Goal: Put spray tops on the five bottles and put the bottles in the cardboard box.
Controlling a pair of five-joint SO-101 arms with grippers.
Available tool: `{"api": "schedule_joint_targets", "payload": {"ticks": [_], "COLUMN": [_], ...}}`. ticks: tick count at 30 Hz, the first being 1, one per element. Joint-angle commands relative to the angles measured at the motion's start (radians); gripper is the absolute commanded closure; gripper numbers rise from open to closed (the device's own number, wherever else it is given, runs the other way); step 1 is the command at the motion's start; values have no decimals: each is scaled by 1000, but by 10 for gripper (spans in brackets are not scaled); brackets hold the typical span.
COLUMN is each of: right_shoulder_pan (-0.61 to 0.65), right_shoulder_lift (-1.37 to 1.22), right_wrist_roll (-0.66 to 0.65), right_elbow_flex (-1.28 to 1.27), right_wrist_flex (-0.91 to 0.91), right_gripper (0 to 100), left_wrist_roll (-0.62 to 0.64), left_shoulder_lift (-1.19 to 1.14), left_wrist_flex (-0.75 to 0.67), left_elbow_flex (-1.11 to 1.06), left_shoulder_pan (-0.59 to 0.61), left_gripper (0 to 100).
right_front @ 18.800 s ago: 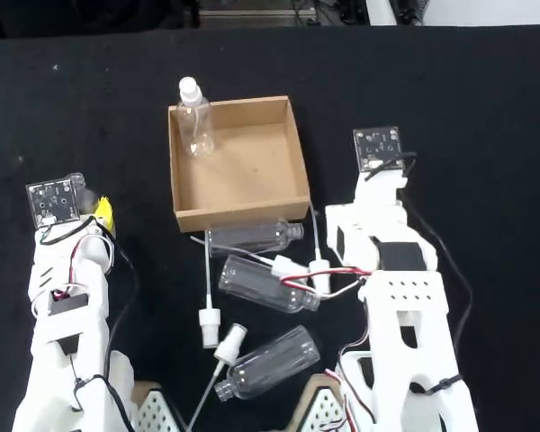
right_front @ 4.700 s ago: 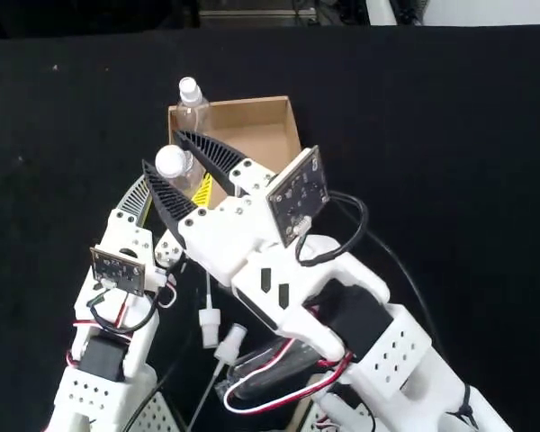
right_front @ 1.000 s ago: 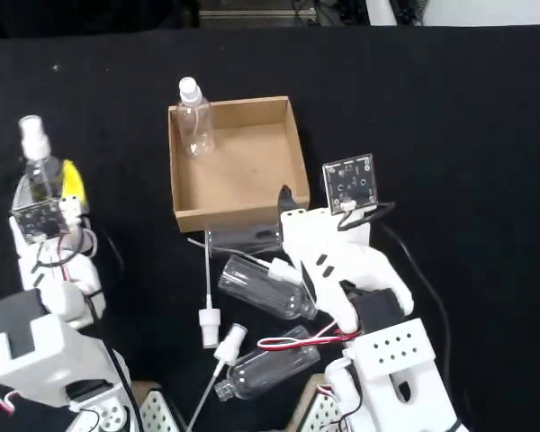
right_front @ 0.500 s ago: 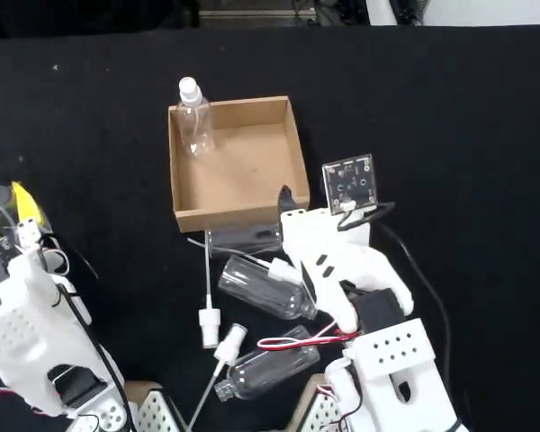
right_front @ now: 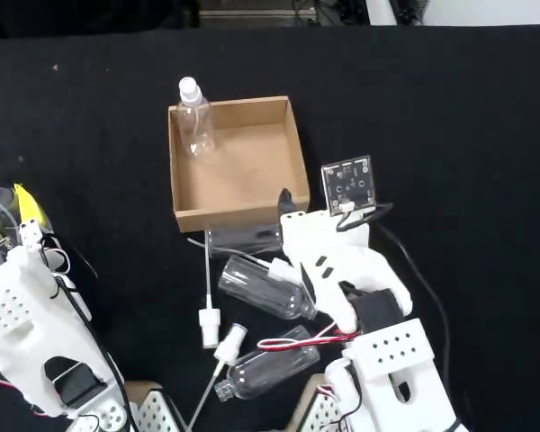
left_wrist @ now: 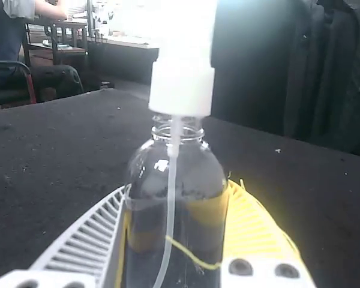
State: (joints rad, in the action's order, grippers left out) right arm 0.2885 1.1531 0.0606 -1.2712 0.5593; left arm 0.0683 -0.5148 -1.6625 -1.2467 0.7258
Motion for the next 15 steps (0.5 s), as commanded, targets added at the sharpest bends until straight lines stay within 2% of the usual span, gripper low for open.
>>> {"api": "schedule_joint_targets", "payload": {"ticks": [1, 4, 15], "right_shoulder_pan": [-9, -11, -11], "right_shoulder_lift": [27, 27, 27], "right_wrist_roll": [-8, -8, -8], "right_elbow_flex": [10, 12, 13], "right_wrist_flex": [-34, -34, -34], "right_gripper": [801, 801, 801], "left_wrist_roll": [11, 9, 11], "left_shoulder_lift": [-3, -3, 181], "left_wrist_flex": [-8, -77, -77], "left_elbow_flex": [7, 10, -62], "left_shoulder_pan": [13, 12, -51], "left_gripper": [970, 970, 970]}}
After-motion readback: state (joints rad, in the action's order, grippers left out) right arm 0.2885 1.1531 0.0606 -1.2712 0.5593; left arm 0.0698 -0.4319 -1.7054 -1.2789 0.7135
